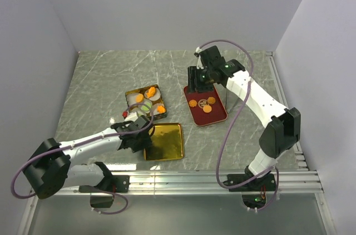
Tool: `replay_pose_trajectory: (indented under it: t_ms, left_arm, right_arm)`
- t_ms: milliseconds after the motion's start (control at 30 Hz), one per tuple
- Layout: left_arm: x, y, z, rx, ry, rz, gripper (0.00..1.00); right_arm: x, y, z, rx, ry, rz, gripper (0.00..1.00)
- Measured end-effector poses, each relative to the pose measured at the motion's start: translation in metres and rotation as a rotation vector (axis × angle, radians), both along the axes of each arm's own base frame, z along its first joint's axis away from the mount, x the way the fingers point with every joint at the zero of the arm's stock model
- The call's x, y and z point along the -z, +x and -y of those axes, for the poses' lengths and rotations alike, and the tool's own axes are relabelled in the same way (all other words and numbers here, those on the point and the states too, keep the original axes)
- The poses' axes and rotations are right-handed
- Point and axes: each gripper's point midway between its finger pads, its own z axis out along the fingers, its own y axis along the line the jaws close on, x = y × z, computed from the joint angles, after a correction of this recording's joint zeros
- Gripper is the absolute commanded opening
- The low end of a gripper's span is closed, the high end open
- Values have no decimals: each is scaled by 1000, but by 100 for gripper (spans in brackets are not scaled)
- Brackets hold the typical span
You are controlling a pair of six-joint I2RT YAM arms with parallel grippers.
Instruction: Pack the cookies
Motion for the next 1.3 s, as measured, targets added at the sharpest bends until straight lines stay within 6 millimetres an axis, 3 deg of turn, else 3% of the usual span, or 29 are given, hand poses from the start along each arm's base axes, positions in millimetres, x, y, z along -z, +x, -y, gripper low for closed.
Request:
replay_pose_trajectory:
  t_ms: [100, 233, 433, 700, 1000, 1300]
  left_arm:
    - [1, 0, 4, 16, 15, -1, 41]
    - [3, -1, 6, 28, 37, -7, 30]
    - [4, -5, 7, 32, 46, -17, 1]
    - [-6, -17, -2, 0, 74, -42, 1]
    - [-65, -17, -7, -64, -32, 55, 1]
    - [-123, -14, -20, -122, -85, 153, 0]
  right_arm:
    - [5, -8, 5, -1, -8, -13, 61]
    - [28, -20, 12, 0, -43, -73, 61]
    - [41, -28, 17, 0, -64, -110, 61]
    - [35, -29, 14, -10, -45, -108, 61]
    - [-13, -24, -4, -41, 60, -62, 61]
    - [-40, -50, -26, -119, 185, -95, 61]
